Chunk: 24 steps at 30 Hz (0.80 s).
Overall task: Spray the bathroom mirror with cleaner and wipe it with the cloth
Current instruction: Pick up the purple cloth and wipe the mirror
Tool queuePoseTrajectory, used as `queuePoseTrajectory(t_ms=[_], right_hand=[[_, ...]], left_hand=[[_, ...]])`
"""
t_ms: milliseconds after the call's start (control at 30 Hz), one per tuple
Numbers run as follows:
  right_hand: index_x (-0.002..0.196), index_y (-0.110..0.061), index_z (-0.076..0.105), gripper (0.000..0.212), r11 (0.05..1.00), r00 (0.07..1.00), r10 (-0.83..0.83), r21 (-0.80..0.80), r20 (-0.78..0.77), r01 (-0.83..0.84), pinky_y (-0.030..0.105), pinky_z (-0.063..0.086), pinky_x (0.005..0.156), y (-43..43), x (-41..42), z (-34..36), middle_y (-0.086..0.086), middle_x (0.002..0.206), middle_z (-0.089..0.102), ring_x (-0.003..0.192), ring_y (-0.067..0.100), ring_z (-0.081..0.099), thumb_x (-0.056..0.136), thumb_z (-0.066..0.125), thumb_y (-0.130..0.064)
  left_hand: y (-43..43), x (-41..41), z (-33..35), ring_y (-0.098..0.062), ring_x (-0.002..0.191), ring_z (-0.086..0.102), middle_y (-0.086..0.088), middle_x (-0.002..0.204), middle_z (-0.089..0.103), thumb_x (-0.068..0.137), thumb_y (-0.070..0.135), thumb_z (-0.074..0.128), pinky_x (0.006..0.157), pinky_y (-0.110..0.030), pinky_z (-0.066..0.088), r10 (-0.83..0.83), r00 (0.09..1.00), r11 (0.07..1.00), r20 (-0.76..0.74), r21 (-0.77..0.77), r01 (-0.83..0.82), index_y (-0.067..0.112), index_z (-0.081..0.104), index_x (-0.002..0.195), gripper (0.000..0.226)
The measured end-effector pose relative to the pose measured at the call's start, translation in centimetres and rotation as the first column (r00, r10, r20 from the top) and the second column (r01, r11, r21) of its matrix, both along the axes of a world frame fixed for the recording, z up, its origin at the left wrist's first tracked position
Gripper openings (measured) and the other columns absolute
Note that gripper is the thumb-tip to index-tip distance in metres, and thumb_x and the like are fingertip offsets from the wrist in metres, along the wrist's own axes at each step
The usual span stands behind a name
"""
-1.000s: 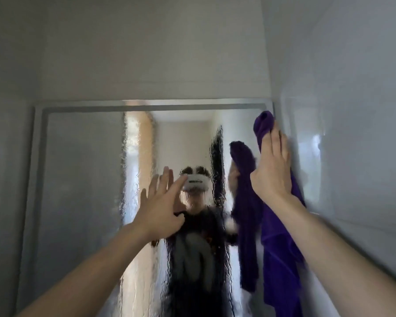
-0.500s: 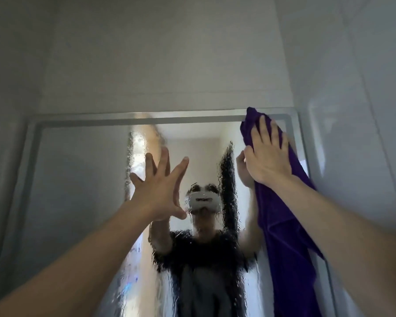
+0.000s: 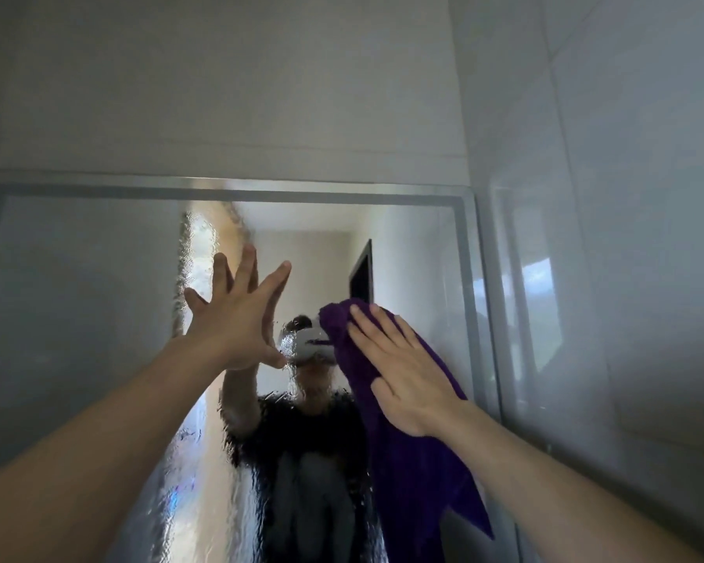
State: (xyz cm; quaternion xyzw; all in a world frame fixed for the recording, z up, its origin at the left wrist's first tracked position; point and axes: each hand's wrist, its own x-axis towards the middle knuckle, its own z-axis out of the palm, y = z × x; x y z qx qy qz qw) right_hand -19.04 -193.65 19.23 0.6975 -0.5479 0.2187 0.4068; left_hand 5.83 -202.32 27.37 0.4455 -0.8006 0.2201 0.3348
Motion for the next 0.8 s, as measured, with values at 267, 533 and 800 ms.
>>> queuePoseTrajectory(t_ms=[267,533,800], right_hand=[[0.163,-0.008,0.009,0.075,0.913,0.927,-0.292,-0.221,0.234,0.343,0.04,-0.009,0.127,1.5,-7.1,3.4,0.007,0.17,-0.014,0.158,0.024,-0.014,0.091,0.012,-0.032],[0.161,-0.002,0.0,0.073,0.83,0.831,-0.298,-0.303,0.469,0.468,0.048,-0.002,0.128,0.1,-6.3,15.0,0.016,0.172,-0.007,0.158,0.035,-0.005,0.099,0.029,-0.026],[0.163,-0.011,0.013,0.071,0.884,0.953,-0.233,-0.367,0.192,0.29,0.053,-0.001,0.127,-4.3,3.4,16.8,0.018,0.171,-0.004,0.158,0.039,-0.005,0.099,0.024,-0.042]], left_hand=[[-0.2,-0.1,-0.2,-0.039,0.148,-0.036,0.004,0.153,-0.053,0.058,0.065,0.087,0.113,-0.078,0.007,-0.015,1.0,1.0,0.014,0.02,0.015,0.059,-0.033,0.143,0.147],[-1.6,0.0,-0.4,-0.037,0.145,-0.041,0.008,0.145,-0.061,0.056,0.066,0.086,0.112,-0.078,0.007,-0.045,0.999,0.999,-0.008,-0.022,0.045,0.065,-0.048,0.124,0.151],[-1.3,-0.6,0.1,-0.034,0.147,-0.039,0.009,0.154,-0.05,0.055,0.06,0.091,0.113,-0.077,0.003,-0.055,0.997,0.998,-0.048,-0.004,0.055,0.042,-0.032,0.15,0.157]])
